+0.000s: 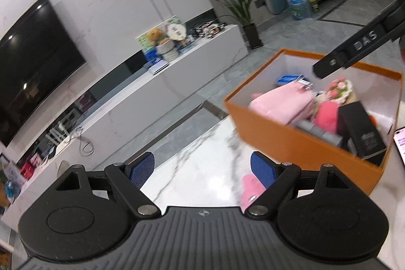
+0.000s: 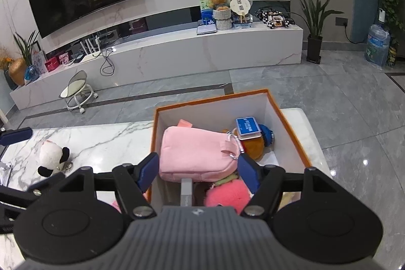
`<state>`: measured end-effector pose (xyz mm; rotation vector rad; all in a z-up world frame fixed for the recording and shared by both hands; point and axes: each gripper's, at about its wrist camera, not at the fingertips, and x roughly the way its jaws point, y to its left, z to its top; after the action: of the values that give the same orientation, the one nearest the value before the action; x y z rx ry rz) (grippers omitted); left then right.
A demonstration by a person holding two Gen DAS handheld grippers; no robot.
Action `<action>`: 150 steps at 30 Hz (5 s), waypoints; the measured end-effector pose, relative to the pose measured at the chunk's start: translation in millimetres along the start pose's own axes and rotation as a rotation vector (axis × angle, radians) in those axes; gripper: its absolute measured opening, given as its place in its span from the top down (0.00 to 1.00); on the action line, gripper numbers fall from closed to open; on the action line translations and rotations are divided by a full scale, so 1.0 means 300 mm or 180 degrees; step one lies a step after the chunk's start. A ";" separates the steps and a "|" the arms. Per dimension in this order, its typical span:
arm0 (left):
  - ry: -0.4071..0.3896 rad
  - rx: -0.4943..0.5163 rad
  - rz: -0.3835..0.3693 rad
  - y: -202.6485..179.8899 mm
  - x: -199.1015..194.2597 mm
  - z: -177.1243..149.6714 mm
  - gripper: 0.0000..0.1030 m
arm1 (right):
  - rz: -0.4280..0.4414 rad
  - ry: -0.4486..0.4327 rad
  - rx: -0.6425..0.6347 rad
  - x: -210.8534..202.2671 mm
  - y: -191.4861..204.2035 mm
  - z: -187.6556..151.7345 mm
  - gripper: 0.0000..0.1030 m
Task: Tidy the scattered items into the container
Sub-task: 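Withdraw both tools from the orange box back over the table, then grasp the white plush with the left tool while the right tool grasps the pink card wallet, then lift and carry the plush with the left tool while the right tool carries the wallet to the box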
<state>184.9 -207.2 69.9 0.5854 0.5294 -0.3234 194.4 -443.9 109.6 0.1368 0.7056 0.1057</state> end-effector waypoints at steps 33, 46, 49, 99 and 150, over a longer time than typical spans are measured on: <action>0.0070 -0.1721 0.0425 0.675 -0.031 -0.492 0.04 | 0.0257 0.0156 -0.0752 0.245 0.456 -0.107 0.27; 0.0286 -0.1995 -0.0005 0.681 0.174 -0.601 0.04 | 0.0085 0.0598 -0.0776 0.409 0.549 -0.222 0.19; 0.0255 -0.2059 -0.0023 0.687 0.218 -0.622 0.04 | -0.0034 0.0680 -0.0557 0.442 0.533 -0.237 0.18; 0.0474 -0.2941 -0.0585 0.712 0.369 -0.741 0.36 | -0.0683 0.0453 0.0154 0.541 0.492 -0.387 0.16; -0.0497 -0.2502 -0.0653 0.589 -0.022 -0.288 0.38 | -0.0595 -0.0660 0.0414 0.154 0.437 -0.152 0.18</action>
<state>222.9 -15.2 89.5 -0.2551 0.5177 -0.3215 193.1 -303.9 66.8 0.2025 0.5150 -0.1322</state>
